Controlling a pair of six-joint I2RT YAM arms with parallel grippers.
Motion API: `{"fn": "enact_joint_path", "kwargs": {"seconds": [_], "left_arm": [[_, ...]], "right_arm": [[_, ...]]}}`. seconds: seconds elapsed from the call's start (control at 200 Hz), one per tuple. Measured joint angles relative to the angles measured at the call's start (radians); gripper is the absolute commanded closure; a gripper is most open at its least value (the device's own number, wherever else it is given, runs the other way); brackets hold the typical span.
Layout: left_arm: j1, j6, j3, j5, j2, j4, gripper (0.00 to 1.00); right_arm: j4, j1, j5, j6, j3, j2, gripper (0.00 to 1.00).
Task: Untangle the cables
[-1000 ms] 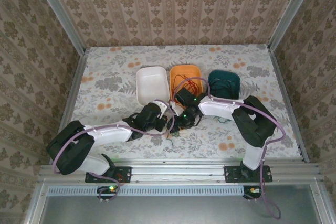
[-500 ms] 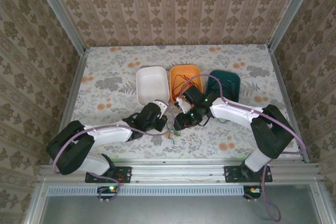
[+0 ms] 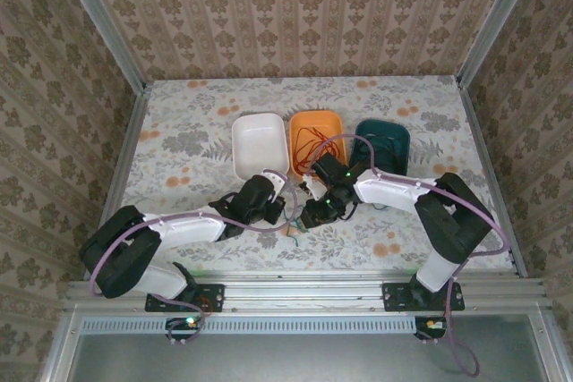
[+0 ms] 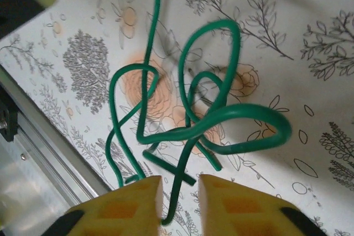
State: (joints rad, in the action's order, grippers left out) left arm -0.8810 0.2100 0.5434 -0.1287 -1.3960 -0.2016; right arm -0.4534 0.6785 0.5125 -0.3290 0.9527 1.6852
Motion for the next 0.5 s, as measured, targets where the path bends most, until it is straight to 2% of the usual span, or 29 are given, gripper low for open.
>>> {"fn": "enact_joint_path", "kwargs": {"seconds": [0.09, 0.205, 0.35, 0.5], "left_arm": [[0.0, 0.001, -0.002, -0.007, 0.005, 0.002, 1.0], [0.0, 0.008, -0.009, -0.037, 0.058, 0.039, 1.0], [0.024, 0.022, -0.009, -0.057, 0.246, 0.084, 1.0], [0.118, 0.036, 0.003, -0.024, 0.462, 0.12, 1.0]], "right_arm": [[0.019, 0.0, 0.004, -0.008, -0.011, 0.014, 0.93], [0.032, 0.0, -0.004, -0.015, -0.029, 0.016, 0.94], [0.037, -0.008, -0.016, -0.016, -0.052, 0.016, 0.95], [0.057, -0.023, -0.02, -0.022, -0.065, 0.014, 0.95]]}}
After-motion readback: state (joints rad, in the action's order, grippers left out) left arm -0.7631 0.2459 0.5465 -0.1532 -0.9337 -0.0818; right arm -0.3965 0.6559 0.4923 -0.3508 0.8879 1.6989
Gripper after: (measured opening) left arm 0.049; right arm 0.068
